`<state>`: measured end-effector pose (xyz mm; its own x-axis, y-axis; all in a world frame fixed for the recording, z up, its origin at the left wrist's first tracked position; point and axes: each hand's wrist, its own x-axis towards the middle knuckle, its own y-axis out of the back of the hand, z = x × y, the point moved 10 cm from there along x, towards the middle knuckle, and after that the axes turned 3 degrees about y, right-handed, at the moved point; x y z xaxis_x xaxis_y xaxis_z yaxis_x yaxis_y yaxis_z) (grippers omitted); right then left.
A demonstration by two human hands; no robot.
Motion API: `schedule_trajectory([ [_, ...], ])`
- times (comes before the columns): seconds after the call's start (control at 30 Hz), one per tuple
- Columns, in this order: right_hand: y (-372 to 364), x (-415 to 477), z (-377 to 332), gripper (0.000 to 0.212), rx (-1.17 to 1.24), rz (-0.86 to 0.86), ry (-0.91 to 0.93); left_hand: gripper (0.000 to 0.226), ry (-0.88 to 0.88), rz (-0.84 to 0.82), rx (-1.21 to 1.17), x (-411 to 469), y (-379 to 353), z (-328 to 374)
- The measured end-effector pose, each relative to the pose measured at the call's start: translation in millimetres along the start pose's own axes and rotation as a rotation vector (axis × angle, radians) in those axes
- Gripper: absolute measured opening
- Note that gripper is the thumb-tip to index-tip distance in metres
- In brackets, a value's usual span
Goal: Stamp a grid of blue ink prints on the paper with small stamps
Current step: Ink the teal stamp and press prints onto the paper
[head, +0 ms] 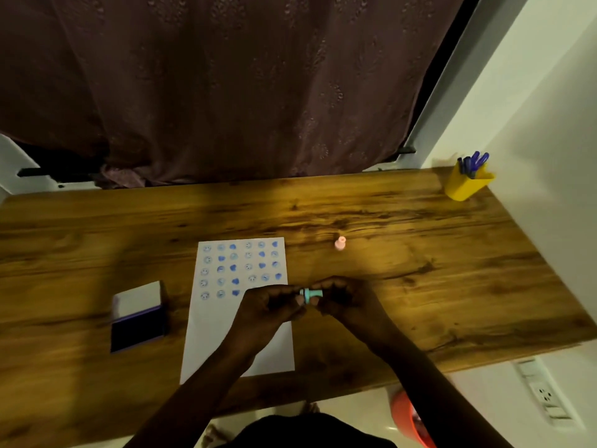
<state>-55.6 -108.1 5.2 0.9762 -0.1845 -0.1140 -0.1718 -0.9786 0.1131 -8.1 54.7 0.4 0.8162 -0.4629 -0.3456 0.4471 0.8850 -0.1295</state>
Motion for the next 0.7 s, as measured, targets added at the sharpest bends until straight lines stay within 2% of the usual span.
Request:
schedule_trajectory([
  [0.27,26.0,5.0,4.4,0.016,0.064,-0.043,0.032,0.026,-0.016,0.028,0.063,13.9,-22.8,-0.3],
  [0.4,37.9,8.8,16.6,0.022,0.057,-0.031,-0.062,0.027,-0.027,0.037,0.122,20.6,-36.4,3.4],
  [0.6,61.7,20.3,13.9,0.020,-0.090,-0.116,-0.089,0.033,-0.050,0.060,0.193,28.0,-53.2,5.2],
  [0.7,90.7,40.8,10.7,0.016,-0.194,-0.083,-0.068,0.032,-0.032,0.087,0.210,32.3,-58.7,0.9],
])
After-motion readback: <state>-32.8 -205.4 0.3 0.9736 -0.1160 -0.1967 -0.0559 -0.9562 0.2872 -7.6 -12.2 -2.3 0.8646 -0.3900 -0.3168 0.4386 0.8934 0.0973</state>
